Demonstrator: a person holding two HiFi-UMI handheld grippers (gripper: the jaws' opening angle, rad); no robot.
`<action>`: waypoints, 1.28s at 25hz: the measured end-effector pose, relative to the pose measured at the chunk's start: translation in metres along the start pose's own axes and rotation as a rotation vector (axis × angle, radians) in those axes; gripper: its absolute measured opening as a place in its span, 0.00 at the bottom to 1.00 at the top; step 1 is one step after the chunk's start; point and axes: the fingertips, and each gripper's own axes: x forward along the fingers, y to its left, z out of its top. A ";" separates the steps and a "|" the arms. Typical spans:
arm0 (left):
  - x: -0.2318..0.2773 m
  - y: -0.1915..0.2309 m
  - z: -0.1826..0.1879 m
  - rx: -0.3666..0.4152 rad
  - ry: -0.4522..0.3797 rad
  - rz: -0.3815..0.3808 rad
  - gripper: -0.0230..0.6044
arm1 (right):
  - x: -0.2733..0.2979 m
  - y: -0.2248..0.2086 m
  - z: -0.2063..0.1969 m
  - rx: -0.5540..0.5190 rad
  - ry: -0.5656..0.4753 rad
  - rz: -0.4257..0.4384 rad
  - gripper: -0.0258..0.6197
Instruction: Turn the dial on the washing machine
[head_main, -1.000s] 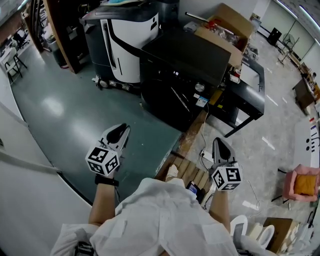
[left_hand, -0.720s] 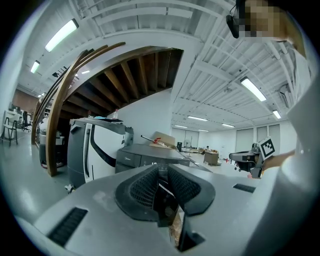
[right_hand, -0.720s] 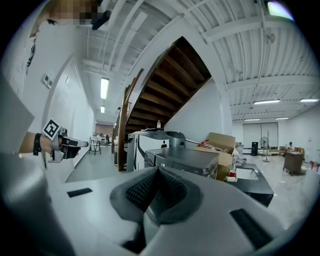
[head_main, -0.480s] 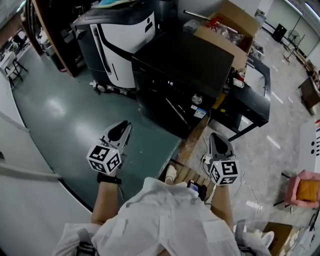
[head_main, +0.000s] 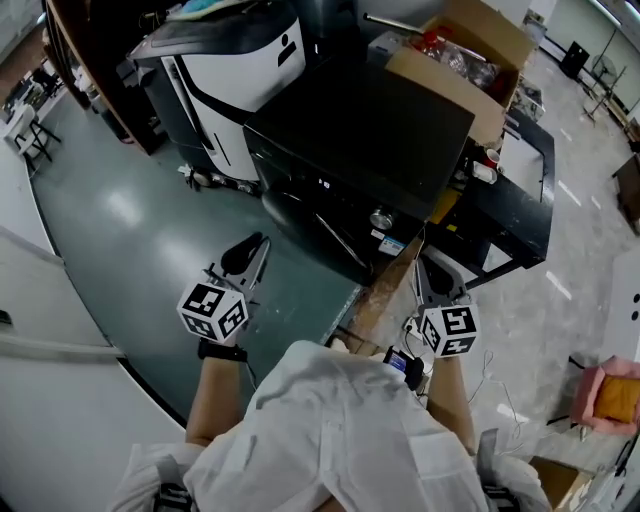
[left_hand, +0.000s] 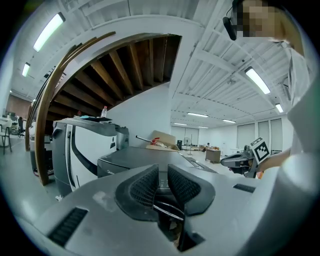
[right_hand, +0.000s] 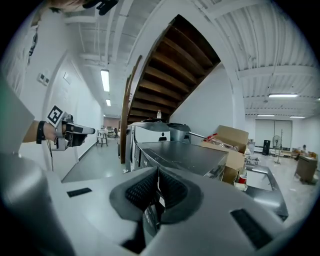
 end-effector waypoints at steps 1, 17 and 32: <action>0.006 0.000 0.002 0.002 -0.004 0.008 0.13 | 0.007 -0.005 0.000 -0.001 0.001 0.014 0.05; 0.045 -0.010 0.010 0.034 0.039 0.028 0.13 | 0.097 0.010 -0.042 -0.101 0.184 0.209 0.13; 0.054 0.003 -0.012 -0.013 0.071 0.012 0.13 | 0.141 0.006 -0.059 -0.156 0.315 0.188 0.26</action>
